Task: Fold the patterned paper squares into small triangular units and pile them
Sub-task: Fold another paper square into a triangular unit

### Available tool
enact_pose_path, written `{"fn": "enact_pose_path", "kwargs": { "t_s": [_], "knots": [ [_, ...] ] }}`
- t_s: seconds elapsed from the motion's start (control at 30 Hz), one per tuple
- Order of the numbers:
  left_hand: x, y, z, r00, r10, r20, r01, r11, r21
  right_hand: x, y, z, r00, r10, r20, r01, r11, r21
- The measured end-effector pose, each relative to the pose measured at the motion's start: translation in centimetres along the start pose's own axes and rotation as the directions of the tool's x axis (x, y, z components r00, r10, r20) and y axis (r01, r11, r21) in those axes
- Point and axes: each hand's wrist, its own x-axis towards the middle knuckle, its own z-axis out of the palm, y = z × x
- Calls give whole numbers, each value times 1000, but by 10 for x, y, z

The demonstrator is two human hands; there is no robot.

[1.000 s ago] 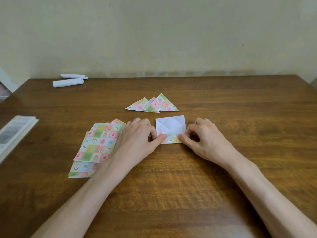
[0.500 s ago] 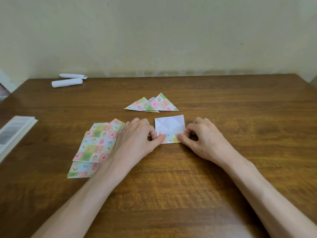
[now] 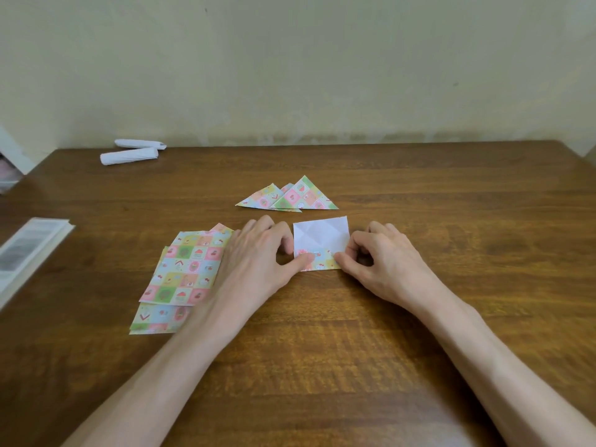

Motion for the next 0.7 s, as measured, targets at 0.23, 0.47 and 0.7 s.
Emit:
{"fn": "enact_pose_path", "kwargs": {
  "t_s": [0.23, 0.47, 0.7],
  "knots": [
    [-1, -3, 2, 990, 144, -9, -144, 979, -142, 1, 1, 0, 1000, -13, 27, 13, 1000, -11],
    [3, -5, 3, 985, 170, 40, -161, 973, -167, 1, 1, 1, 1000, -9, 15, 10, 1000, -14],
    [9, -16, -5, 970, 170, 173, -123, 959, -254, 0, 1, 2, 1000, -11, 7, 11, 1000, 1]
  ]
}}
